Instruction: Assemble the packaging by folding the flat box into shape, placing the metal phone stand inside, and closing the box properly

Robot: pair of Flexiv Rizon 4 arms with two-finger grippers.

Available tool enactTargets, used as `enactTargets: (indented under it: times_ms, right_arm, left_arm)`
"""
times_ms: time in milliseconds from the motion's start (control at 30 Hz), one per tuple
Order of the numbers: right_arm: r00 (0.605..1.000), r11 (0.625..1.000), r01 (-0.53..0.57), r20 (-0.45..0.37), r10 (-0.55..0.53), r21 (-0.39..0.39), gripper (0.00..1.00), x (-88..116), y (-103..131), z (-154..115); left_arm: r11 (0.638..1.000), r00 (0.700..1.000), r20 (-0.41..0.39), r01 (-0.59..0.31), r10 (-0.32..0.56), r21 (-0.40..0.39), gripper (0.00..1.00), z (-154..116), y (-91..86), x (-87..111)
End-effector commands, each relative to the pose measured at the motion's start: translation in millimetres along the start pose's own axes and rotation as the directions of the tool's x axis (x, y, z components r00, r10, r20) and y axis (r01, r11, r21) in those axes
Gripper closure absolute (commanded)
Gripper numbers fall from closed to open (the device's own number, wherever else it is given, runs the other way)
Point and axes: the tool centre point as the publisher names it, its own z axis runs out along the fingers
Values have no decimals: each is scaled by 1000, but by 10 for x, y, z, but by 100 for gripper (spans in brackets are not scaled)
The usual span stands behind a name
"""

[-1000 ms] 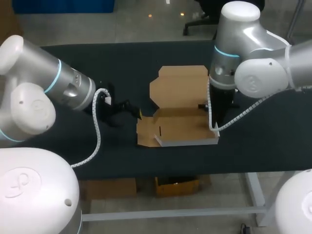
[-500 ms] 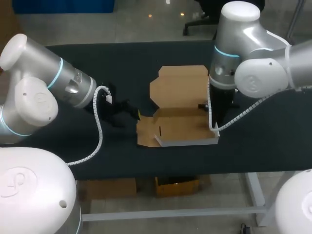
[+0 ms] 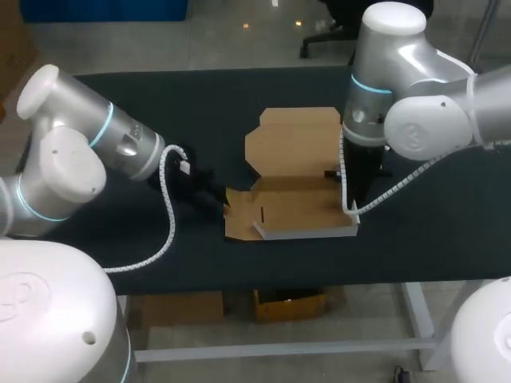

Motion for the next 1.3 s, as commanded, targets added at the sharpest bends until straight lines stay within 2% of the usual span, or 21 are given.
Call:
enactTargets:
  times_ms: [33,400,600,700,800,900,967,1300]
  right_arm:
    - [1000,1000,1,-1,-1,4,100,-1,12,-3]
    - [1000,1000,1,-1,-1,4,100,-1,12,-3]
    - [1000,1000,1,-1,-1,4,100,-1,12,-3]
    - [1000,1000,1,-1,-1,4,100,-1,12,-3]
    - [1000,1000,1,-1,-1,4,100,-1,12,-3]
    - [1000,1000,1,-1,-1,4,100,-1,12,-3]
    - [1000,1000,1,-1,-1,4,100,-1,12,-3]
    - [1000,1000,1,-1,-1,4,100,-1,12,-3]
  left_arm:
    - [1000,1000,-11,5,-5,-15,58,89,-29,-41]
    - [998,999,-42,30,-32,-55,61,251,6,-71]
    - [998,998,-45,34,-37,-60,67,297,16,-48]
    - [997,999,-37,37,-39,-60,74,325,16,-30]
    - [998,999,-14,40,-41,-50,80,328,14,4]
    - [999,999,21,38,-37,-31,95,310,14,59]
    - [999,999,35,30,-29,-20,100,293,19,95]
    - [999,981,192,10,-18,44,100,261,47,301]
